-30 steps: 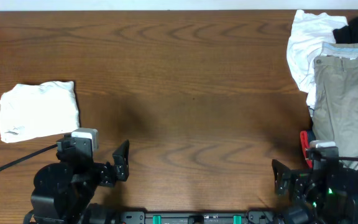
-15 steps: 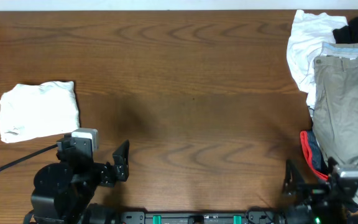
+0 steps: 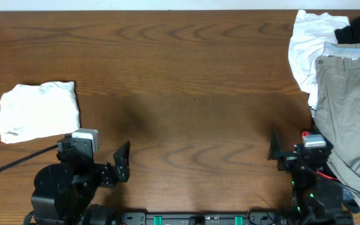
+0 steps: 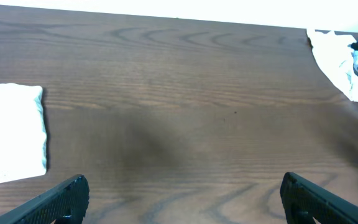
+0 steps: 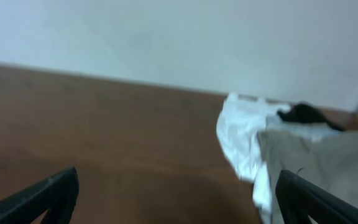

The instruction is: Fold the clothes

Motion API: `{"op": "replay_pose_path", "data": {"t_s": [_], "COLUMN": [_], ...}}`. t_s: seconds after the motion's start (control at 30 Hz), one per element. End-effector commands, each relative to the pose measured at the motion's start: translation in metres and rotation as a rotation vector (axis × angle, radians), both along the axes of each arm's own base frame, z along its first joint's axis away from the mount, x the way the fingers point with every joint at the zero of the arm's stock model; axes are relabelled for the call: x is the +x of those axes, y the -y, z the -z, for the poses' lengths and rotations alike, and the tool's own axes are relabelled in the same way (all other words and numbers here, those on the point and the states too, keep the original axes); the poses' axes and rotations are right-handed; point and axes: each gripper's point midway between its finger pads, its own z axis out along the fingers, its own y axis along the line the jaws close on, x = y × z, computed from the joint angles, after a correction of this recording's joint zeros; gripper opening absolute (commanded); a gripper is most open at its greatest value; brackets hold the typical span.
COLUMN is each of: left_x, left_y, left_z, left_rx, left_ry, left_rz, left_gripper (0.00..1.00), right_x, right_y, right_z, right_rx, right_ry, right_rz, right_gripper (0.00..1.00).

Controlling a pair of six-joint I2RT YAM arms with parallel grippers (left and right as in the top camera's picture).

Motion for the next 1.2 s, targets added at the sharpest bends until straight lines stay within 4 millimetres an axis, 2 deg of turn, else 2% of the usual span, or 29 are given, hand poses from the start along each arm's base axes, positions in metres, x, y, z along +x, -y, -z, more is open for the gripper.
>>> {"op": "replay_pose_path", "data": {"t_s": [0.0, 0.07, 0.1, 0.23, 0.47, 1.17], "left_x": [0.000, 0.000, 0.000, 0.000, 0.000, 0.000], "left_y": [-0.001, -0.001, -0.002, -0.002, -0.001, -0.001], "left_z": [0.000, 0.000, 0.000, 0.000, 0.000, 0.000], "left_rx": [0.019, 0.019, 0.019, 0.019, 0.019, 0.019], "left_ry": [0.007, 0.007, 0.007, 0.007, 0.007, 0.007], "left_rz": [0.001, 0.001, 0.001, 0.001, 0.001, 0.001], "left_gripper": [0.98, 0.98, 0.98, 0.98, 0.98, 0.98], "right_x": [0.001, -0.001, -0.001, -0.002, -0.002, -0.002], "right_y": [0.003, 0.003, 0.003, 0.003, 0.027, 0.027], "right_z": [0.031, 0.058, 0.062, 0.062, 0.062, 0.062], "right_rx": [-0.051, -0.062, -0.064, -0.062, -0.052, -0.052], "right_ry": [-0.078, -0.158, -0.171, -0.173, -0.176, -0.176], "right_rz": [0.007, 0.005, 0.005, 0.006, 0.110, 0.110], "right_gripper": [0.99, 0.99, 0.99, 0.99, 0.99, 0.99]}}
